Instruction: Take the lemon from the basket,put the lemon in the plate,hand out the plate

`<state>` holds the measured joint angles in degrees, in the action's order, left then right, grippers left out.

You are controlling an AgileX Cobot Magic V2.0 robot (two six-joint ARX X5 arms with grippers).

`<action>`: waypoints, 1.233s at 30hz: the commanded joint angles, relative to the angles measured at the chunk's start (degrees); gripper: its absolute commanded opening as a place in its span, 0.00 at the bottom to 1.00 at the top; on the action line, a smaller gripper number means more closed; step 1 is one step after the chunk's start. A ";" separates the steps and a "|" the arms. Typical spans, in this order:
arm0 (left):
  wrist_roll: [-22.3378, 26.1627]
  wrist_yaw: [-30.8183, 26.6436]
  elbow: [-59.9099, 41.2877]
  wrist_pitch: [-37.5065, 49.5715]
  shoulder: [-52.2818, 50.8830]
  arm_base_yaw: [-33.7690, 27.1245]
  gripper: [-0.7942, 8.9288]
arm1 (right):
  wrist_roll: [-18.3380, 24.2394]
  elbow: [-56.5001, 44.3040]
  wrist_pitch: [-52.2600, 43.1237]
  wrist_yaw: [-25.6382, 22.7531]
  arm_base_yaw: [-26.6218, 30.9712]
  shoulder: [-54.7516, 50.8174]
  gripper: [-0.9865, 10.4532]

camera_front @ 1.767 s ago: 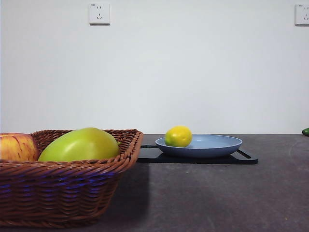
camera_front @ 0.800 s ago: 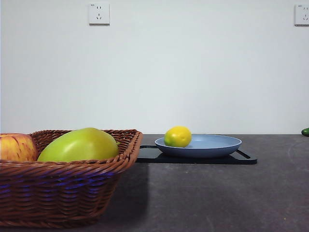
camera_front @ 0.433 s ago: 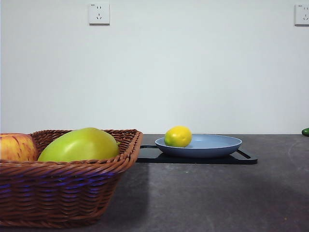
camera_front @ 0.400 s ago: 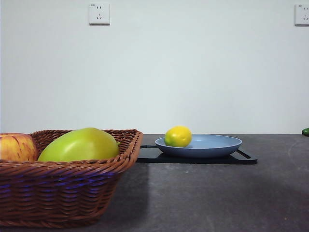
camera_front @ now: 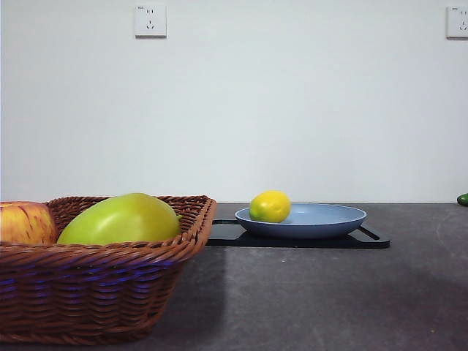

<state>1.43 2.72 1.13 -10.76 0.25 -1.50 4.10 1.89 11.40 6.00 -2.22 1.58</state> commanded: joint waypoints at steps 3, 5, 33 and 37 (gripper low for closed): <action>-0.33 0.55 -0.46 -0.15 -0.17 -0.17 0.09 | -2.45 -1.36 -1.33 0.04 -0.07 -0.39 0.09; -0.33 0.57 -0.46 -0.11 -0.15 -0.17 0.09 | -3.02 -1.38 -1.55 -0.13 -0.07 -0.48 0.09; -0.33 0.55 -0.46 -0.07 -0.15 -0.17 0.09 | -3.02 -1.38 -2.05 -0.20 -0.07 -0.48 0.09; -0.33 0.57 -0.46 -0.07 -0.15 -0.20 0.09 | -3.02 -1.38 -2.05 -0.20 -0.07 -0.48 0.09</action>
<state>1.43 2.74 1.13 -10.76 0.25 -1.50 1.72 1.04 9.63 5.96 -2.24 1.30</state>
